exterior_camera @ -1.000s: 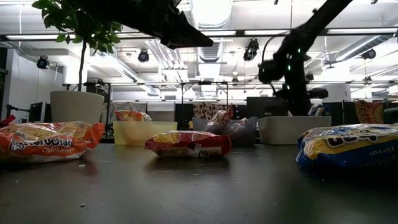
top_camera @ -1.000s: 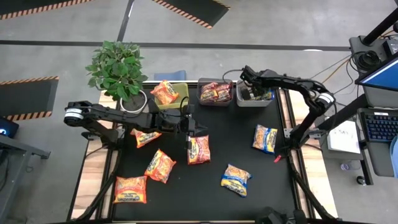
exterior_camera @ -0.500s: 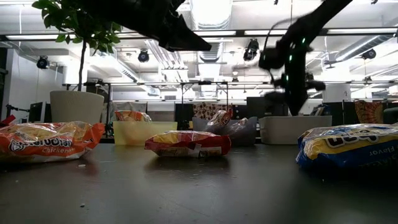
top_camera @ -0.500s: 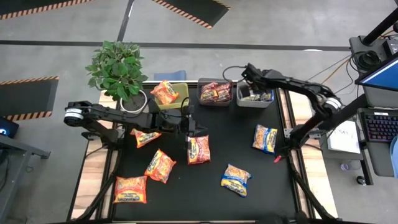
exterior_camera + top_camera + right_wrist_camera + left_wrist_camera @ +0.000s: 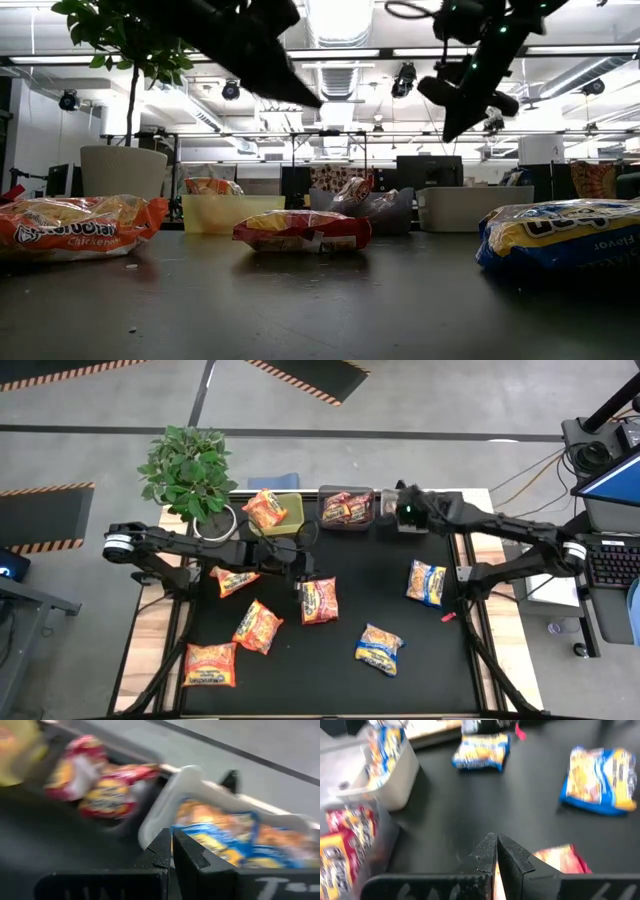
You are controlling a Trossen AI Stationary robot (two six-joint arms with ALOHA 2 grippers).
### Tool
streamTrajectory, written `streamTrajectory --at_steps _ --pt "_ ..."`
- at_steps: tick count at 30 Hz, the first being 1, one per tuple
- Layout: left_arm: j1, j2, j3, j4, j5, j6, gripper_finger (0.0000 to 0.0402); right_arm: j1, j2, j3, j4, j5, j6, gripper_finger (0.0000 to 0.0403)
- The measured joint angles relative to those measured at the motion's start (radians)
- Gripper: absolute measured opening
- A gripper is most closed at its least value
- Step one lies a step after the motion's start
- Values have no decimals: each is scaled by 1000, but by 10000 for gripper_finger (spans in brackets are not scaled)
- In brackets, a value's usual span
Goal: Sort Maruchan noodles
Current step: Put the middle orange noodle pack into the yellow bin
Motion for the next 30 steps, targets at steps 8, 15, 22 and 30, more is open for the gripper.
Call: streamTrajectory --at_steps 8,15,22,30 --pt "0 0 -1 -161 34 -52 21 209 -42 -141 172 -5 55 9" --pt "-3 3 -28 -215 89 -123 100 369 -7 -193 305 -90 53 9" --pt "-45 8 -104 -188 145 -146 133 455 89 -204 474 -187 168 17" --pt "-90 6 -124 -282 145 -184 111 472 247 -164 552 -262 217 112"
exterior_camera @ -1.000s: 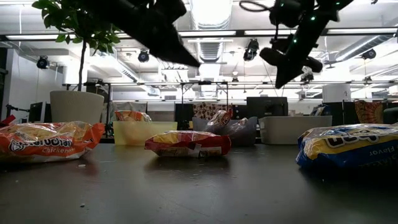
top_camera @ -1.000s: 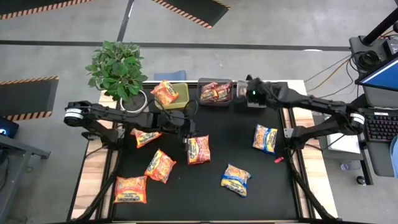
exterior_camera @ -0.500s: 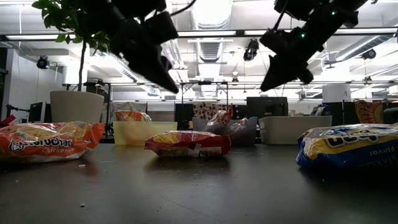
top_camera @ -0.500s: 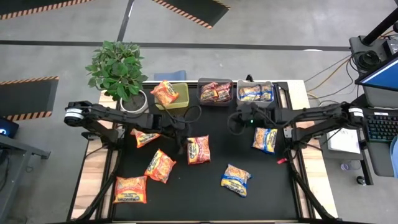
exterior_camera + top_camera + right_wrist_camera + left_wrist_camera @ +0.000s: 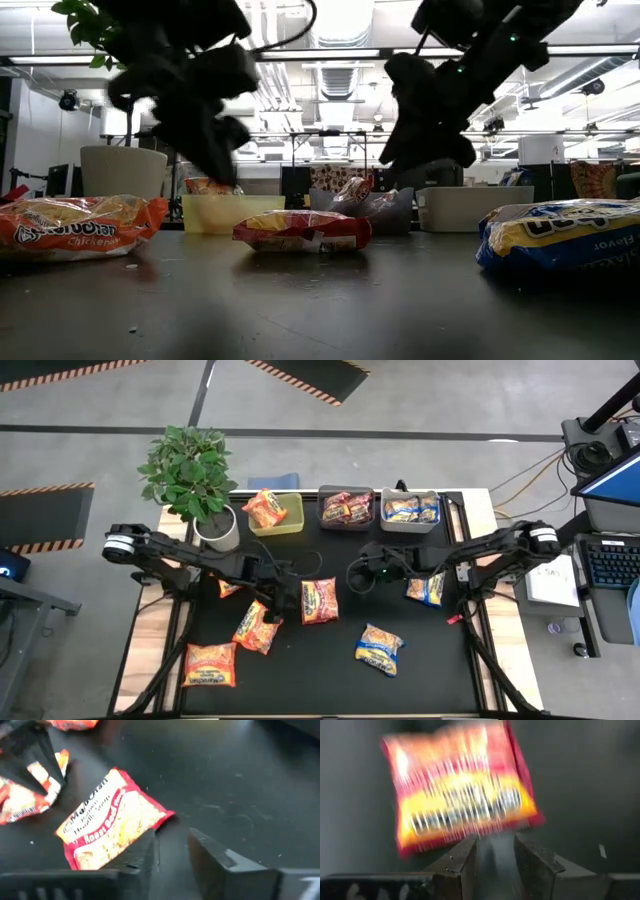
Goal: Sort Maruchan noodles
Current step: Put the middle orange noodle pack into the yellow bin
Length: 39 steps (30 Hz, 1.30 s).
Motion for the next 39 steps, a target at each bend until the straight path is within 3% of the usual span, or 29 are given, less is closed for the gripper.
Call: streamTrajectory --at_steps 5,9,19,26,33,39 --pt "-28 -11 63 -281 5 -28 104 1 59 44 1 -85 -18 180" --pt "-43 -17 64 -392 58 -26 119 2 73 69 2 -87 -58 219" --pt "-53 -18 25 -331 70 -9 203 1 67 75 1 -87 -113 270" --pt "-53 -8 -10 -269 148 -1 211 3 71 75 1 -86 -113 271" --pt "-53 4 -79 -183 150 -3 169 22 71 74 21 -79 -113 268" --pt "-53 2 -67 -169 142 64 49 41 71 73 98 -70 -113 269"
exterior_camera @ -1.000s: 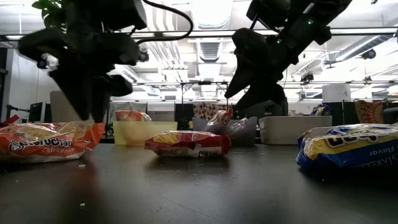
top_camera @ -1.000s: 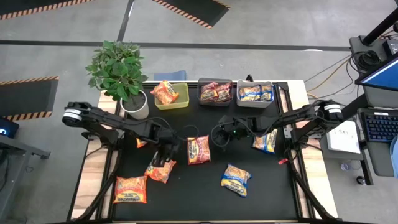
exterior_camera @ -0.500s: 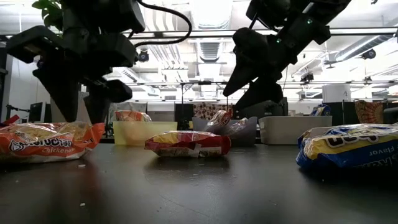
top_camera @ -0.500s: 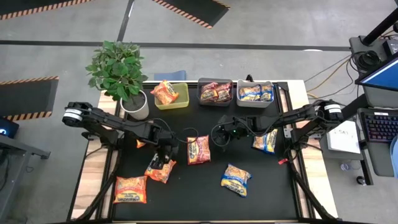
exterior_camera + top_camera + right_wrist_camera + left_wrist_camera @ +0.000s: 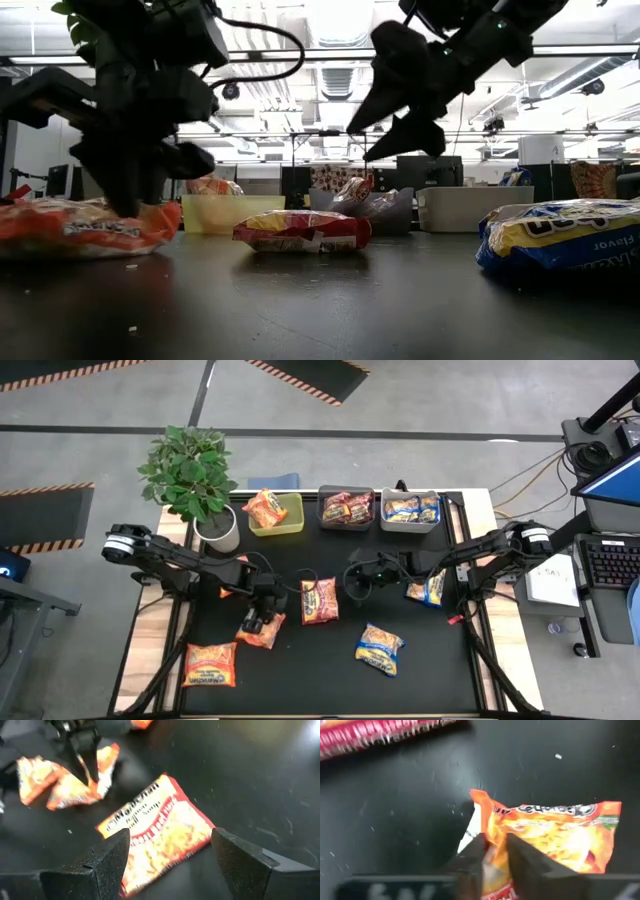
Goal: Sort Maruchan noodles
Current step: Put the middle orange noodle pack into the yellow bin
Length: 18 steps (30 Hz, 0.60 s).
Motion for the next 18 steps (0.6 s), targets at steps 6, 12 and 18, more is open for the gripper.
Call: streamTrajectory --at_steps 6,12,18 --pt "3 -2 35 3 -115 48 9 12 23 0 98 29 -1 270" --pt "8 -26 61 40 -211 99 1 14 149 1 301 19 -16 270" --pt "11 -70 61 72 -314 103 0 21 295 67 428 -19 -138 270"
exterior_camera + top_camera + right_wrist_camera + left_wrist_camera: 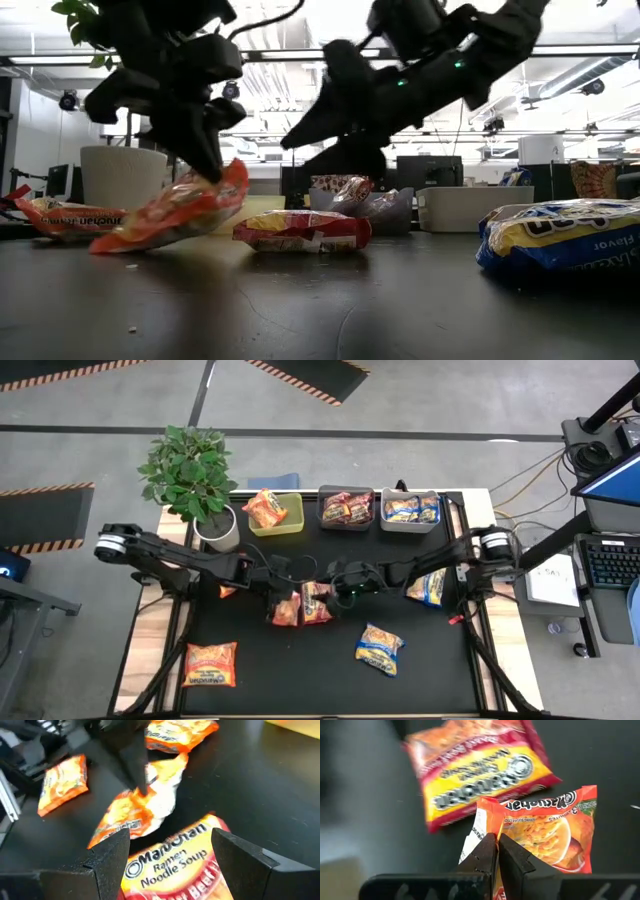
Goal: Sort Maruchan noodles
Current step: Put the middle orange noodle pack into the yellow bin
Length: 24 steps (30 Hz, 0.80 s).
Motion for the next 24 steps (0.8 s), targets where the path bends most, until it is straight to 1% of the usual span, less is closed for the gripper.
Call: streamTrajectory --at_steps 6,12,16,18,20,24 --pt "0 -43 0 21 -100 -11 0 0 130 136 -5 3 -92 270" --pt "1 -61 -1 51 -109 -33 0 -9 206 273 -108 9 -112 266" --pt "1 -61 -2 62 -137 -35 0 -13 244 334 -144 13 -116 253" --pt "0 -61 -2 63 -139 -35 0 -17 253 347 -143 12 -104 240" --pt "0 -61 -2 70 -139 -35 0 -22 256 351 -148 11 -99 218" --pt "0 -61 -2 83 -141 -36 0 -29 255 350 -161 10 -98 150"
